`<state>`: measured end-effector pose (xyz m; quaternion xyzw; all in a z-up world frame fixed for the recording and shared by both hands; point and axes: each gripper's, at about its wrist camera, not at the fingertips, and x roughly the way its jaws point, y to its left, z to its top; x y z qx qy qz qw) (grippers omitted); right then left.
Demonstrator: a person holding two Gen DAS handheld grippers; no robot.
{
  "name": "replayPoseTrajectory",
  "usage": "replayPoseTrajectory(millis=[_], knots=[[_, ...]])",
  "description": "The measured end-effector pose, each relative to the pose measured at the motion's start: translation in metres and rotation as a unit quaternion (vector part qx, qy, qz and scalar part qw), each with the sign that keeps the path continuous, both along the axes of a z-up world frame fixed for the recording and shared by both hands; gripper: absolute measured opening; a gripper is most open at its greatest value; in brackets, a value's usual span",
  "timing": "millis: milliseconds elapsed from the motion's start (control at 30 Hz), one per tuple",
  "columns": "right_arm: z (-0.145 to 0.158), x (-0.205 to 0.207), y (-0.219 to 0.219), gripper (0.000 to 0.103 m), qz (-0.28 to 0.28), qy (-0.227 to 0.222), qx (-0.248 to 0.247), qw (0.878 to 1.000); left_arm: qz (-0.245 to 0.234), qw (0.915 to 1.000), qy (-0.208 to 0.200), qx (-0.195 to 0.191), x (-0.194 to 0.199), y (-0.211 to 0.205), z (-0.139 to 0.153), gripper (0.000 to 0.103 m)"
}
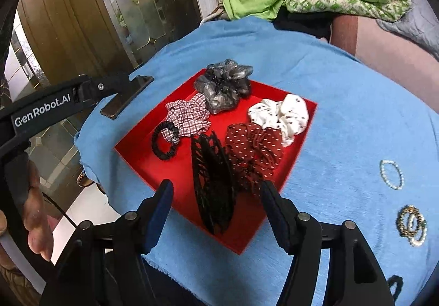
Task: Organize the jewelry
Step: 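Open both tools to drop the hair tie and claw clip into the tray, then move both open tools back to the remaining bracelets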
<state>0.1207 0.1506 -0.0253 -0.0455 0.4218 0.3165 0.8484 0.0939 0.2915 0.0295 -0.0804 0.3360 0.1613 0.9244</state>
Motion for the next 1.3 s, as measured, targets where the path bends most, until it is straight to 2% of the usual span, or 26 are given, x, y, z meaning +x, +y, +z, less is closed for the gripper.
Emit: replayPoseTrajectory(millis=[433,800,1033,1300], knots=[[0.014,-0.013,-0.065,0.071,-0.046,-0.024,-0.003,0.999,-0.039,0.9991,-0.006,0.015,-0.012,-0.061,0.012,0.055],[0.004,-0.014,-0.153,0.072,-0.117,-0.025,-0.012,0.993,-0.091,0.9957,0.005,0.017,-0.002,-0.117,0.009,0.056],[-0.009,-0.018,-0.237,0.072,-0.18,-0.029,-0.032,0.983,-0.124,0.992,0.027,-0.006,0.011,-0.151,-0.006,0.056],[-0.038,-0.021,-0.319,0.072,-0.253,0.008,-0.033,0.967,-0.179,0.9812,0.067,-0.031,0.033,-0.208,-0.043,0.056]])
